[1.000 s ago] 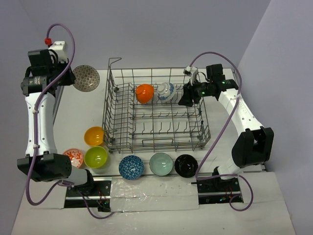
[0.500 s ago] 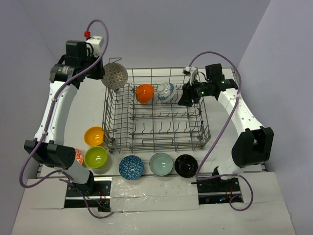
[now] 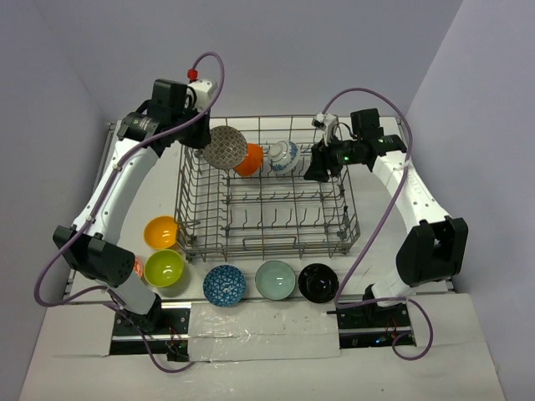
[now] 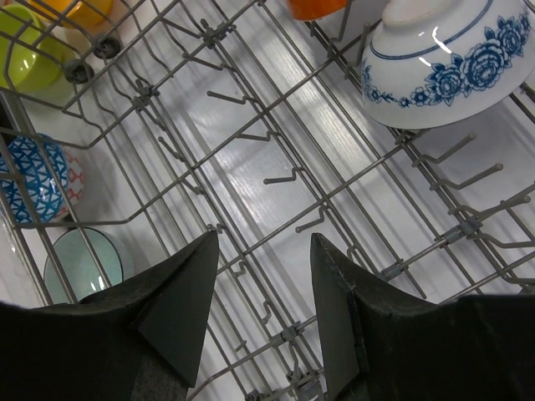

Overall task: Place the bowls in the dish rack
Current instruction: Pass from the left arm to the right

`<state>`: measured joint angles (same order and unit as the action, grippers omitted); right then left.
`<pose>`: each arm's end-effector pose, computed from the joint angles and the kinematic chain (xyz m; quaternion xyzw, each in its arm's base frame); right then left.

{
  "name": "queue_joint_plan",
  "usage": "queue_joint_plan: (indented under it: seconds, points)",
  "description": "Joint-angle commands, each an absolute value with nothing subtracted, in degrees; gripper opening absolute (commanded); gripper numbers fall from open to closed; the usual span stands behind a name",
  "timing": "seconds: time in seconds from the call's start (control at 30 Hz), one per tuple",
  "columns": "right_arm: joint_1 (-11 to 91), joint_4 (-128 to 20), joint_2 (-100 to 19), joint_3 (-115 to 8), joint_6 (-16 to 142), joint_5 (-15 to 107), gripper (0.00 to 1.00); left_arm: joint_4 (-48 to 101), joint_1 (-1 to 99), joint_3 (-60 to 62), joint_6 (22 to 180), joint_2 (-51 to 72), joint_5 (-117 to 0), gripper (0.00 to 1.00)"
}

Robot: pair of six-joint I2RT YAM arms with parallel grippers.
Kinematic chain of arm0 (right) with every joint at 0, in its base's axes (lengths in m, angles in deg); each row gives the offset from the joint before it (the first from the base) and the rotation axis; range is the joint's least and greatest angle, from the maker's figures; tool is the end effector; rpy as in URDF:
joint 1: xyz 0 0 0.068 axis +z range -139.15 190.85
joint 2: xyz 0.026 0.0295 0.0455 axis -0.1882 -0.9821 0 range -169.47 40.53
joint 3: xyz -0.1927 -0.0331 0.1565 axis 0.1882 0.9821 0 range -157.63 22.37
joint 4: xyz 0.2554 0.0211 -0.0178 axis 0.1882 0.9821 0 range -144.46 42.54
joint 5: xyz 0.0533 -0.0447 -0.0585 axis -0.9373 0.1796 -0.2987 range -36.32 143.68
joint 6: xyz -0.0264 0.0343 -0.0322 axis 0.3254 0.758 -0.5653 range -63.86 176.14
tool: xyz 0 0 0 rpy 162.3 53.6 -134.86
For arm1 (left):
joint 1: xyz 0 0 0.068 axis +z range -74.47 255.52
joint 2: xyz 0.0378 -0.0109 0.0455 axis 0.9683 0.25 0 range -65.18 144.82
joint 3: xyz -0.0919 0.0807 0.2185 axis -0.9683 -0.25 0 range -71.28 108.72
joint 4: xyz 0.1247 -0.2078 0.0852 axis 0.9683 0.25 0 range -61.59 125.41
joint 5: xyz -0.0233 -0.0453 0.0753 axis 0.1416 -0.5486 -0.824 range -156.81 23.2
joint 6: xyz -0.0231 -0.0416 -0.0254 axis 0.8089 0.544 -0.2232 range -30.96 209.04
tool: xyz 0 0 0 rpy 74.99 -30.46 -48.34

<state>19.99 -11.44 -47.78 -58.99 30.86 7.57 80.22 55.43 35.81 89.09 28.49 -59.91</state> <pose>0.3138 0.0765 0.3092 -0.3838 0.7862 0.3201 0.3634 0.3185 -0.1211 0.4000 0.1822 0.8804 -0.1293 0.4184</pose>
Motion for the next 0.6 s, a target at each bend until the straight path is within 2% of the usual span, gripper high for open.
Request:
queue_joint_plan:
  seconds: [0.0,0.27,0.43,0.57]
  points:
    - [21.39,-11.48,-43.85,-60.96,29.6,6.48,0.56,76.66,54.26,35.42,89.65,28.42,-56.17,0.0]
    - [26.13,-23.43,-34.54,-54.89,27.67,11.92,0.56,76.23,52.32,33.66,86.58,29.74,-51.95,0.0]
    - [35.43,-22.82,-34.44,-56.29,20.03,22.81,0.57,76.49,50.39,32.61,85.17,31.15,-51.16,0.0]
    - [39.75,-19.4,-36.89,-59.19,16.68,24.32,0.57,76.84,48.98,33.13,84.56,33.25,-50.37,0.0]
